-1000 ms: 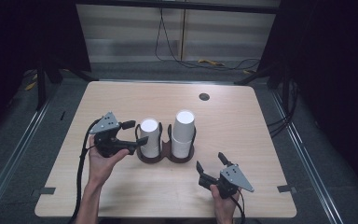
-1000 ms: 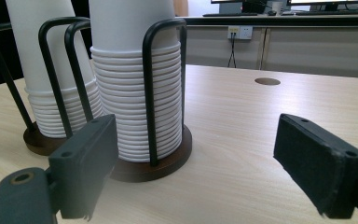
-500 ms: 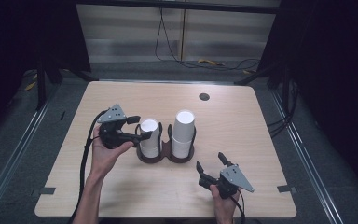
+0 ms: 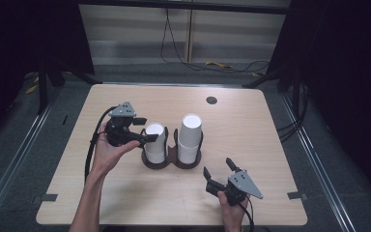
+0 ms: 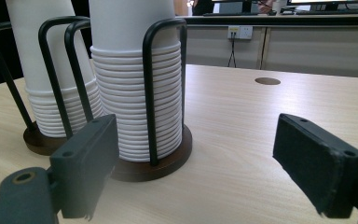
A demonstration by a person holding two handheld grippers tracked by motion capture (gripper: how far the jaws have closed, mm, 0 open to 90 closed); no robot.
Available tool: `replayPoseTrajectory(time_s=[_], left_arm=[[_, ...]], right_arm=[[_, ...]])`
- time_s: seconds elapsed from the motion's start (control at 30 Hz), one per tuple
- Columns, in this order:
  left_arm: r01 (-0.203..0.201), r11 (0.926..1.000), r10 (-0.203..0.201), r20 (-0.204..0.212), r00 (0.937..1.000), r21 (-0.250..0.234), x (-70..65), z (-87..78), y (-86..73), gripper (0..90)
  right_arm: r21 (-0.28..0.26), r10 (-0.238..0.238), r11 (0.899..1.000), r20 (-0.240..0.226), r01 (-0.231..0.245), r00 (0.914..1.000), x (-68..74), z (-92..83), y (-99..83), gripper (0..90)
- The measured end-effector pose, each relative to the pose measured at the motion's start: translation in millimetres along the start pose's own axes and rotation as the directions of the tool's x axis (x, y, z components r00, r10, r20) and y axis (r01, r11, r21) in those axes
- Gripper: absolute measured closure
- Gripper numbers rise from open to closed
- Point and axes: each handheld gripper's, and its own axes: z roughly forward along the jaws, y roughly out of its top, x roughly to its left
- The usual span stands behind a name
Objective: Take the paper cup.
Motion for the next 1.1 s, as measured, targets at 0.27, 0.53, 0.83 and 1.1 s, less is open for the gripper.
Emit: replayPoseTrajectory(time_s=[0.27,0.53,0.83,1.1], left_arm=[[-0.022,0.9950,0.022,0.000,0.9997,0.097,3.8,6.0,9.9,22.9],[-0.037,0.9869,0.034,0.019,0.9992,0.157,3.9,14.9,10.1,24.6],[-0.072,0.9724,0.065,0.035,0.9973,0.222,3.8,25.3,12.3,33.1],[-0.082,0.9568,0.075,0.034,0.9966,0.279,4.4,34.4,12.7,30.0]], right_arm=[[0.001,-0.002,1.000,0.000,0.002,1.0000,0.0,0.0,0.0,14.1],[0.004,-0.004,1.000,-0.002,0.004,1.0000,-0.1,0.1,0.1,14.1],[0.010,-0.005,1.000,-0.002,0.005,1.0000,0.2,0.7,0.4,14.1],[0.011,-0.003,1.000,-0.003,0.003,1.0000,0.1,0.8,0.4,14.1]])
